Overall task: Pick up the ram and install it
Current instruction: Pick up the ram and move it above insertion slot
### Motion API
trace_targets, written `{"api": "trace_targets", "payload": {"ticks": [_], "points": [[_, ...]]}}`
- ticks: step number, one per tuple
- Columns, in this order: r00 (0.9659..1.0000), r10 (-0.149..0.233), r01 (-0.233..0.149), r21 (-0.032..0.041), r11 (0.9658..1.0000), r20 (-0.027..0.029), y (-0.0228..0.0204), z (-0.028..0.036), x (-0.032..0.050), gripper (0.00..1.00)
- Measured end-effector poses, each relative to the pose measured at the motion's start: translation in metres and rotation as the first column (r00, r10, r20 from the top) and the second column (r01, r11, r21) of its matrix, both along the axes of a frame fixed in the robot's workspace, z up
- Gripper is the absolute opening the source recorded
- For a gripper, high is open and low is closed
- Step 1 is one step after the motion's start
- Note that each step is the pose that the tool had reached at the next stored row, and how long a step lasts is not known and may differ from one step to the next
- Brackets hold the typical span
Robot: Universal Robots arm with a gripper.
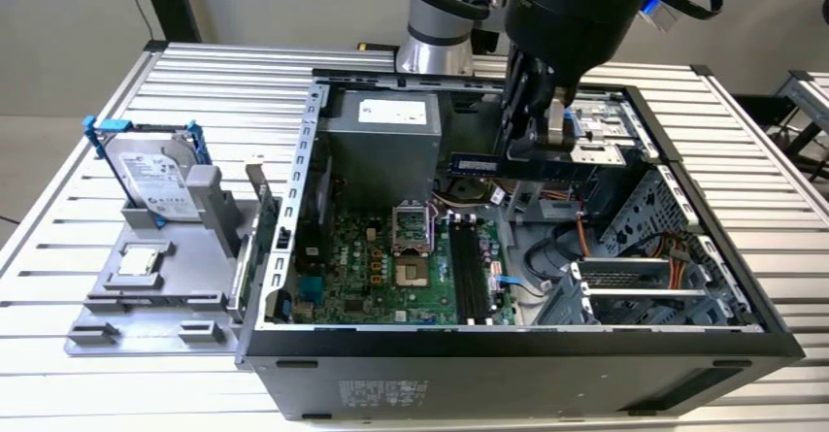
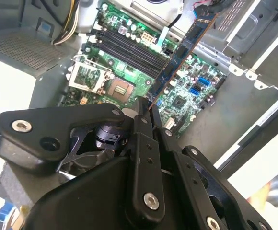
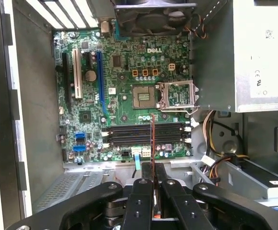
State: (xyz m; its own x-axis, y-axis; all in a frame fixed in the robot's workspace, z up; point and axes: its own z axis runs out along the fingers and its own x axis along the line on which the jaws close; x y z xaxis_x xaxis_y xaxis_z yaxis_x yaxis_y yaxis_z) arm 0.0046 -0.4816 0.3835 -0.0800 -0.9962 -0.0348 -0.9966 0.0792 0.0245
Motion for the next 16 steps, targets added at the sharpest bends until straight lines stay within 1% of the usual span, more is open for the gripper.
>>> {"api": "trace_targets", "payload": {"ticks": [16], "points": [[0.9999,-0.017,0.017,0.0,0.9999,0.0,0.0,0.0,0.0,0.0]]}}
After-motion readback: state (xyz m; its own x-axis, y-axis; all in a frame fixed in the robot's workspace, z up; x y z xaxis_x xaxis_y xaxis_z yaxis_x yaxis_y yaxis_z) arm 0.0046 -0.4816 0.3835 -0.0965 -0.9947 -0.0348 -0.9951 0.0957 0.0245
